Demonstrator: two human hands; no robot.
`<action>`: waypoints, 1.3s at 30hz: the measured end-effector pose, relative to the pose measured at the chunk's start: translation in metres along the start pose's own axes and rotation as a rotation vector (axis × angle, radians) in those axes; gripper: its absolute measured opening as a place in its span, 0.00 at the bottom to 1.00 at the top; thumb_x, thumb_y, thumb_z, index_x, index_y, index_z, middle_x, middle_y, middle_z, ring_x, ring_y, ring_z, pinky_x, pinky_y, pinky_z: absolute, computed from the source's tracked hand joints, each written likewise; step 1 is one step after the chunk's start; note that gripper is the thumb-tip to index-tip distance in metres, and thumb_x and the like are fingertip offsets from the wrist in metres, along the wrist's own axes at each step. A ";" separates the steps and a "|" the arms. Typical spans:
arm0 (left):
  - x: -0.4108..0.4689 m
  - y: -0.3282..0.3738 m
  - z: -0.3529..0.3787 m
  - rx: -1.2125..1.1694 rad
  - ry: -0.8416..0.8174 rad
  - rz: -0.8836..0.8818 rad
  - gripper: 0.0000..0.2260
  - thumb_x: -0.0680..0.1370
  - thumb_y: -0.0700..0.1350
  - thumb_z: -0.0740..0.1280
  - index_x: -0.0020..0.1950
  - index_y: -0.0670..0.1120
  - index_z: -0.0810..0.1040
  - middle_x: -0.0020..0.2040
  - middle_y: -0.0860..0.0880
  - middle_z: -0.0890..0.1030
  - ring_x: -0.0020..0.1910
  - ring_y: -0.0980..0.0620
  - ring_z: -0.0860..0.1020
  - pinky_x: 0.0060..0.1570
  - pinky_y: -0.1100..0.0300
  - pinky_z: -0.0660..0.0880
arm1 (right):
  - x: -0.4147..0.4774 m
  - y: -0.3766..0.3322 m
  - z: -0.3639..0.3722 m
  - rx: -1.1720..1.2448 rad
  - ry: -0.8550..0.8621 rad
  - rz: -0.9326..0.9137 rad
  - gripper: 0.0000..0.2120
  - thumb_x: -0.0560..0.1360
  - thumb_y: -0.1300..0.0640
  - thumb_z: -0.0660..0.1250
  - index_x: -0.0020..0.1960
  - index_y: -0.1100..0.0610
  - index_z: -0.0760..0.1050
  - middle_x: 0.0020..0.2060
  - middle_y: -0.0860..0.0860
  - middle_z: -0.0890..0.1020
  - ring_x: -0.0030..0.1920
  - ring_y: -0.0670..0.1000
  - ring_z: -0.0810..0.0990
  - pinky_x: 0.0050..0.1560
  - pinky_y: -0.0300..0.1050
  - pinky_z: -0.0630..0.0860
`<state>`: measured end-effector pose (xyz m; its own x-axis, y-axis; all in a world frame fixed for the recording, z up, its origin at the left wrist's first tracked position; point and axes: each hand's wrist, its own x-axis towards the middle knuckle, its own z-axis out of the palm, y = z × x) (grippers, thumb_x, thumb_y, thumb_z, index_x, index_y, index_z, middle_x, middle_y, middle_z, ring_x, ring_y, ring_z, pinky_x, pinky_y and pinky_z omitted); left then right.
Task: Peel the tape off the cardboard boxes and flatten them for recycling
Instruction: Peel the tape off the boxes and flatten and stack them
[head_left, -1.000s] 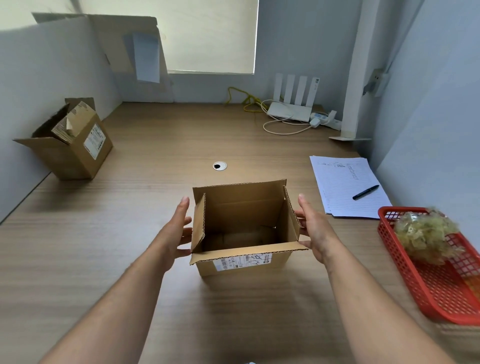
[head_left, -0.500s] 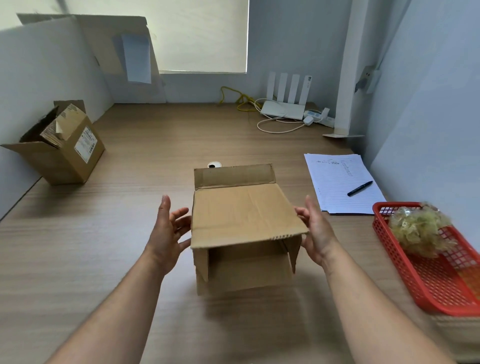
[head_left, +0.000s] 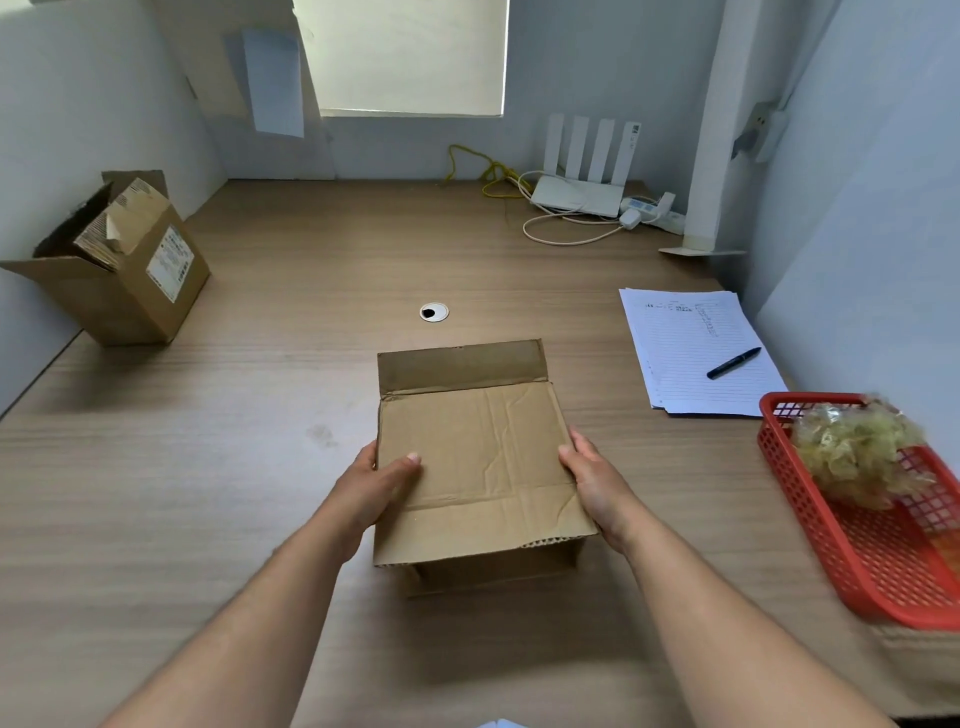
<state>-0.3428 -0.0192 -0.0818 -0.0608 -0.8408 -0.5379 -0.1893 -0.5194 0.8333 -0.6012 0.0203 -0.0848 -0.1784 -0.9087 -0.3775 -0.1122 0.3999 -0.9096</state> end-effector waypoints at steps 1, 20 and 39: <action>0.001 -0.002 -0.001 0.000 0.019 -0.008 0.23 0.76 0.51 0.70 0.71 0.52 0.69 0.61 0.51 0.79 0.58 0.48 0.79 0.62 0.48 0.74 | 0.001 -0.001 0.003 -0.041 -0.010 0.000 0.24 0.83 0.56 0.54 0.77 0.55 0.54 0.74 0.49 0.62 0.74 0.48 0.61 0.75 0.46 0.55; 0.013 -0.013 -0.034 -0.121 0.050 -0.041 0.13 0.80 0.39 0.64 0.65 0.44 0.72 0.56 0.43 0.81 0.47 0.45 0.80 0.44 0.55 0.76 | 0.011 0.008 0.041 -0.521 -0.062 -0.015 0.29 0.83 0.50 0.50 0.78 0.50 0.39 0.78 0.52 0.47 0.77 0.53 0.45 0.76 0.51 0.44; 0.026 0.013 -0.027 -0.131 0.055 0.140 0.14 0.78 0.51 0.67 0.63 0.52 0.75 0.63 0.52 0.77 0.65 0.50 0.73 0.69 0.45 0.67 | 0.008 -0.008 -0.014 -0.090 -0.124 0.012 0.19 0.80 0.65 0.59 0.70 0.56 0.69 0.60 0.50 0.77 0.57 0.46 0.76 0.51 0.27 0.72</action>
<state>-0.3208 -0.0516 -0.0814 -0.0237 -0.9113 -0.4110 -0.0538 -0.4094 0.9108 -0.6156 0.0116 -0.0777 -0.0588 -0.9093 -0.4120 -0.1994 0.4151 -0.8877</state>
